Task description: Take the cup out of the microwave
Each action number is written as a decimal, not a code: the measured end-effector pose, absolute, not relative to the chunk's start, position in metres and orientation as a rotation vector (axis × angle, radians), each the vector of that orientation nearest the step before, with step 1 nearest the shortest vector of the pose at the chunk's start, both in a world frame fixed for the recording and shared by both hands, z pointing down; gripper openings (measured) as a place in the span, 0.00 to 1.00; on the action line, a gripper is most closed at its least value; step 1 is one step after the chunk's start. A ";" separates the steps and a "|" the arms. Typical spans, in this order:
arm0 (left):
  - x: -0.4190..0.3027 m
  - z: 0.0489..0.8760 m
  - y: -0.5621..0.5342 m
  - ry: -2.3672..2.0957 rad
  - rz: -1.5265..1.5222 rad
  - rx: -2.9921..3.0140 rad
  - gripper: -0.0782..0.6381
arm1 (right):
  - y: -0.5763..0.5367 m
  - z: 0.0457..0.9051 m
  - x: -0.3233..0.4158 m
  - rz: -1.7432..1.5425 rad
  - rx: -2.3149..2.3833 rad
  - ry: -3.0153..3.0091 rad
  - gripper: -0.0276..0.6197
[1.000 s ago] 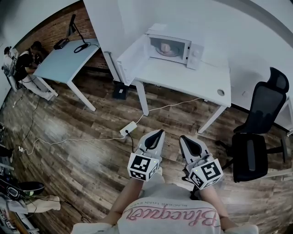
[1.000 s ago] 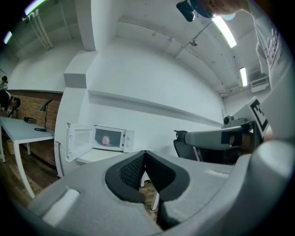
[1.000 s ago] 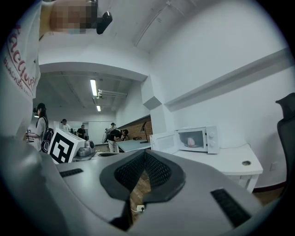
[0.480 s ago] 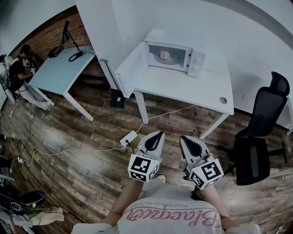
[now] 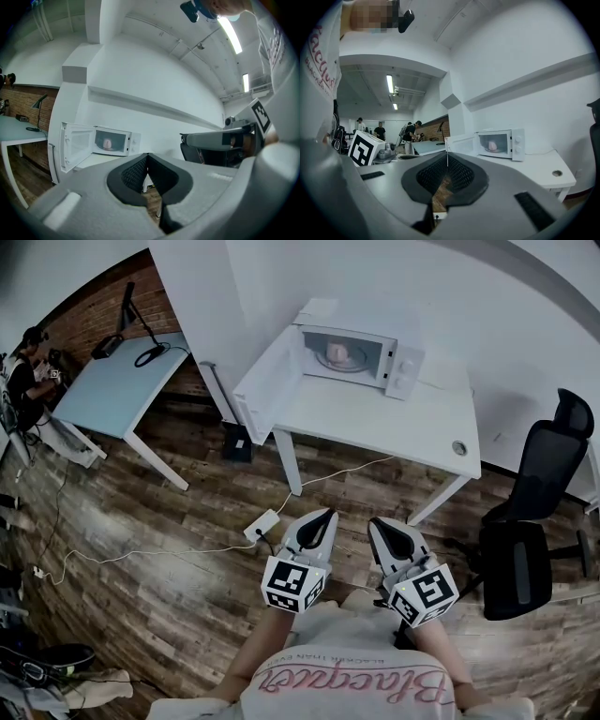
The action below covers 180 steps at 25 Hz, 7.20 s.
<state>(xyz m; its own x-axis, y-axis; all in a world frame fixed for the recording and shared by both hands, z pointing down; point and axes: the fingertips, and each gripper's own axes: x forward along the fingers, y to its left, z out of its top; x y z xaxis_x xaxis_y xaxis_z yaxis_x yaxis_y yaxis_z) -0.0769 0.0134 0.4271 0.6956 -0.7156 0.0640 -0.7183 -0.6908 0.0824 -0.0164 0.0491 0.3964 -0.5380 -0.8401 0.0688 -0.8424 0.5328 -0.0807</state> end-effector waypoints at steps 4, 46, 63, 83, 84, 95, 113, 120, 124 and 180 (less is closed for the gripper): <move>-0.079 0.431 0.007 -1.195 0.043 2.785 0.12 | 0.043 0.399 -0.017 0.171 1.488 -2.735 0.06; -0.021 0.422 -0.208 -1.302 0.087 2.751 0.12 | -0.179 0.390 0.043 0.196 1.406 -2.820 0.06; 0.011 0.415 -0.308 -1.378 0.101 2.738 0.12 | -0.286 0.388 0.079 0.152 1.359 -2.828 0.06; 0.001 0.427 -0.353 -1.430 0.139 2.692 0.12 | -0.355 0.398 0.075 0.101 1.410 -2.778 0.07; 0.000 0.428 -0.356 -1.425 0.141 2.693 0.12 | -0.359 0.398 0.074 0.096 1.422 -2.772 0.07; -0.020 0.431 -0.416 -1.357 0.158 2.729 0.12 | -0.426 0.419 0.048 0.138 1.504 -2.683 0.20; -0.041 0.461 -0.504 -1.198 0.191 2.770 0.12 | -0.546 0.480 0.032 0.260 1.728 -2.407 0.19; -0.039 0.469 -0.519 -1.169 0.195 2.775 0.12 | -0.574 0.497 0.032 0.277 1.764 -2.352 0.19; -0.037 0.474 -0.520 -1.139 0.200 2.782 0.12 | -0.589 0.504 0.033 0.269 1.793 -2.312 0.19; -0.029 0.474 -0.498 -1.142 0.175 2.791 0.12 | -0.588 0.510 0.050 0.228 1.790 -2.290 0.13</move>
